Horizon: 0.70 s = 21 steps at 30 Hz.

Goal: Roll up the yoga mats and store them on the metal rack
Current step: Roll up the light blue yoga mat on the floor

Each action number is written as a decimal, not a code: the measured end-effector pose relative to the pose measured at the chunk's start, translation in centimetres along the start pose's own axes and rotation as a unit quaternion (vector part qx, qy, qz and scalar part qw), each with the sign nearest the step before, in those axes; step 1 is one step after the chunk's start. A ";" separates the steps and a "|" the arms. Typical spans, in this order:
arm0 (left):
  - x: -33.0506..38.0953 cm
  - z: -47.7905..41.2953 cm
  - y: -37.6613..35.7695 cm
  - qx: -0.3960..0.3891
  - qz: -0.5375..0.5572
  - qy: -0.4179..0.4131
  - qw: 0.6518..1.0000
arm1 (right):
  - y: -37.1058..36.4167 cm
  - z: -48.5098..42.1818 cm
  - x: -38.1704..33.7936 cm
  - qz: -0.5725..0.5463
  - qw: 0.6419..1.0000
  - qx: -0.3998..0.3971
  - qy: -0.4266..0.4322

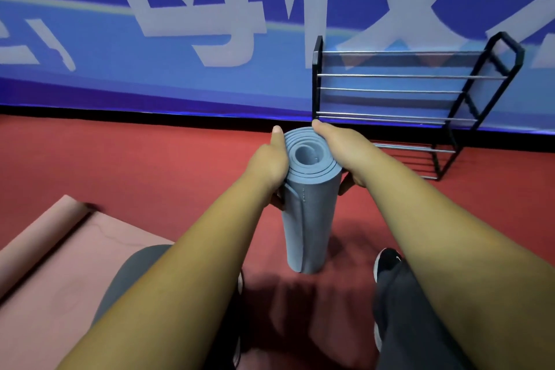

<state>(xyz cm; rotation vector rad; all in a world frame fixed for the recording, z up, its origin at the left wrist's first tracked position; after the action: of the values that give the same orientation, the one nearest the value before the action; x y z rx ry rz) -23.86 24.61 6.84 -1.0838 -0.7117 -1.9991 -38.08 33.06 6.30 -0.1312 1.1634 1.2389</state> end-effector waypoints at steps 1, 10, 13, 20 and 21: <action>0.0 -0.4 0.1 -0.004 0.007 0.005 1.000 | 0.0 -0.6 -0.1 -0.001 1.000 0.006 -0.002; -0.4 -2.1 0.7 -0.102 0.088 0.037 0.990 | -0.4 -2.8 0.0 -0.102 0.994 -0.045 -0.013; -0.7 -2.2 0.2 -0.113 0.074 0.032 0.990 | -0.3 -2.9 0.3 -0.119 0.992 -0.042 -0.017; -0.1 -0.6 1.2 -0.102 0.042 0.021 0.994 | -0.5 -2.8 -0.2 -0.090 0.995 -0.030 0.006; -0.1 -0.5 1.3 -0.111 0.014 0.018 0.994 | -0.5 -2.7 -0.1 -0.089 0.996 -0.029 0.006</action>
<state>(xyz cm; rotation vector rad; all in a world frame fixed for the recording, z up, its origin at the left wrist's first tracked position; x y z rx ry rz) -22.95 23.57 6.67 -1.1747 -0.4614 -2.1050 -39.35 31.01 4.89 -0.2798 1.1020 1.1153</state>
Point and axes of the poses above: each hand's wrist, its own z-axis away from the middle knuckle, its own y-axis out of the back of the hand, x = y × z, the point moved 4 cm from there along -z, towards the middle knuckle, and after that the axes turned 14 degrees about z, right-handed, at the moved point
